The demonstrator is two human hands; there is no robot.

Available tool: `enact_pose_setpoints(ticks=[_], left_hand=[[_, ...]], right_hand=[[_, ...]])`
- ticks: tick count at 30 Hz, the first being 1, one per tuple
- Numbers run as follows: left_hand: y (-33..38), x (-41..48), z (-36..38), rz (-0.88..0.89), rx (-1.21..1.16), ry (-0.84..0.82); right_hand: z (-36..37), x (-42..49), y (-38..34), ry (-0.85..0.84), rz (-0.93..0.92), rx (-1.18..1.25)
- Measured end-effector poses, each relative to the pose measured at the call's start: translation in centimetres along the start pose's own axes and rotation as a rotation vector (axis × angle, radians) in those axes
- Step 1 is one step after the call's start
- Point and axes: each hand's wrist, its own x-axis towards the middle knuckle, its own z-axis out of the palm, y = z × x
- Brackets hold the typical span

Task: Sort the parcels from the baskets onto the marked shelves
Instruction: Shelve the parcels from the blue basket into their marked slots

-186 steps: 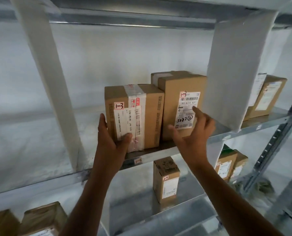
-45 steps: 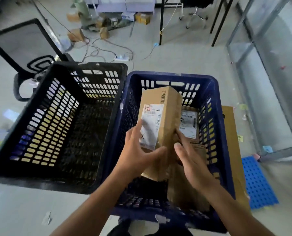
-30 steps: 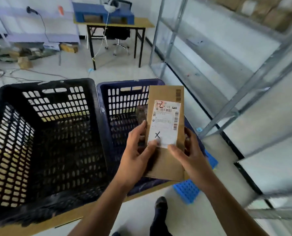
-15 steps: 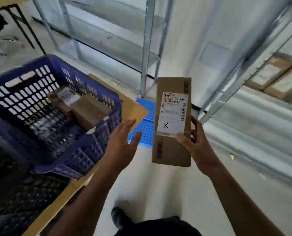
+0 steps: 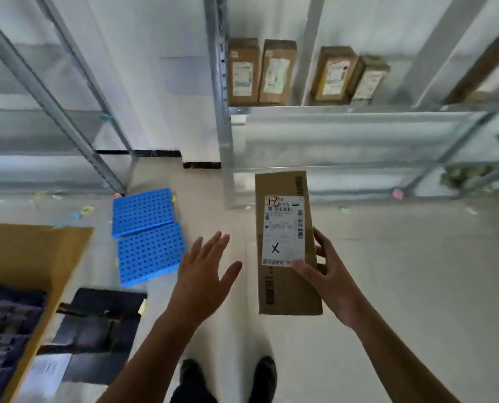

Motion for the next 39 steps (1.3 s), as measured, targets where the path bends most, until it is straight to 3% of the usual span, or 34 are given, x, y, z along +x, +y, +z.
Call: enact_pose_setpoints(ticks=[15, 26, 33, 39], left_hand=[[17.3, 20.1, 5.0, 0.426, 0.041, -0.011], [27.8, 34.0, 7.5, 0.586, 0.062, -0.055], [35.1, 37.1, 12.1, 0.648, 0.117, -0.197], [41.6, 38.9, 15.6, 0.621, 0.206, -0.198]], right_hand=[[-17.2, 6.5, -4.6, 0.362, -0.153, 0.151], [-26.1, 14.3, -8.0, 0.562, -0.079, 0.19], [-32.7, 15.5, -4.9, 0.61, 0.0, 0.275], [-41.8, 16.5, -2.6, 0.559, -0.028, 0.304]])
